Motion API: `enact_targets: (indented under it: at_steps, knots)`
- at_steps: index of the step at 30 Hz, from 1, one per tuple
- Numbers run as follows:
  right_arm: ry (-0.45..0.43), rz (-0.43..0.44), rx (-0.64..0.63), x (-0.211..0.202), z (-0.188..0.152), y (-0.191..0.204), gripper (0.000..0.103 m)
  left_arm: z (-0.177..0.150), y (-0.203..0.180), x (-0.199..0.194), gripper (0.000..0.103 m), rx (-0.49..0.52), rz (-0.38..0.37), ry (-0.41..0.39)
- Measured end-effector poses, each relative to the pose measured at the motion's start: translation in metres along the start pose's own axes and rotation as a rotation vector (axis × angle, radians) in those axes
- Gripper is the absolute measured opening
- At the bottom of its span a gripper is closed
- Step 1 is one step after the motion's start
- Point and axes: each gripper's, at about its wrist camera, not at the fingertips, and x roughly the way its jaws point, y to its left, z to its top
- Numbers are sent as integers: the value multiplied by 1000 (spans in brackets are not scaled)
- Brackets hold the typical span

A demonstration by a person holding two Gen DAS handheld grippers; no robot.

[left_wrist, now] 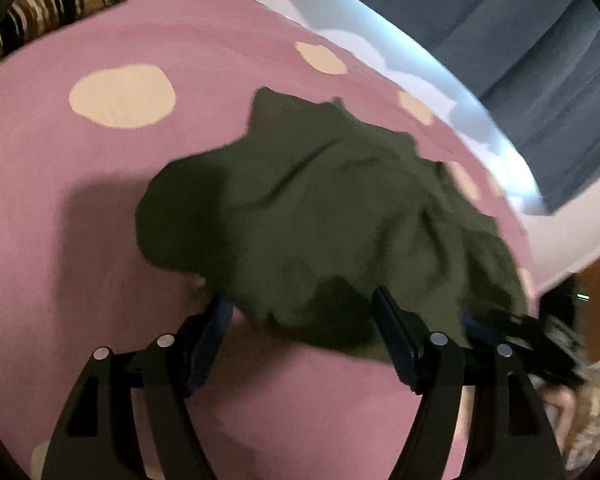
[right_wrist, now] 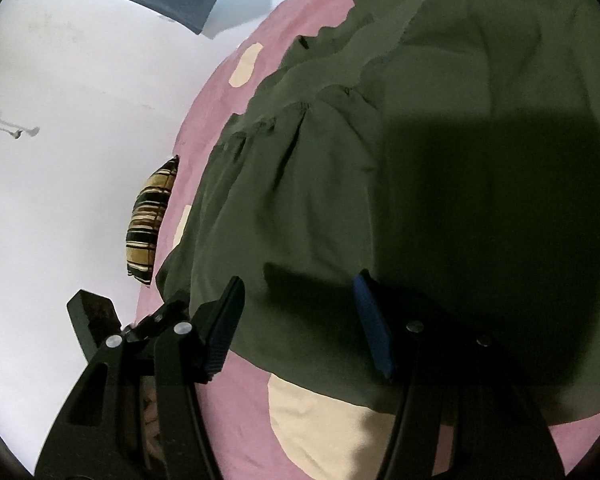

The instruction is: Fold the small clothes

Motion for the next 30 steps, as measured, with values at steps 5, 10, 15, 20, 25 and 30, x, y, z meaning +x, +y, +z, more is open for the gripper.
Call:
enact_targets:
  at_steps: [5, 10, 15, 20, 25, 30]
  knots:
    - [-1, 16, -4, -2, -2, -3, 57, 12, 19, -42, 77, 59, -21, -73]
    - [-7, 19, -12, -3, -3, -1, 57, 49, 52, -14, 77, 23, -114, 38]
    - [-10, 19, -16, -2, -4, -1, 57, 77, 60, 29, 77, 10, -235, 181]
    - [-12, 18, -16, -2, -5, -1, 57, 86, 33, 62, 77, 110, -286, 304]
    - [-21, 18, -28, -3, -7, 0, 57, 91, 22, 73, 58, 80, -235, 334]
    - [-16, 22, -41, -6, -9, 3, 57, 92, 14, 70, 32, 129, -136, 343]
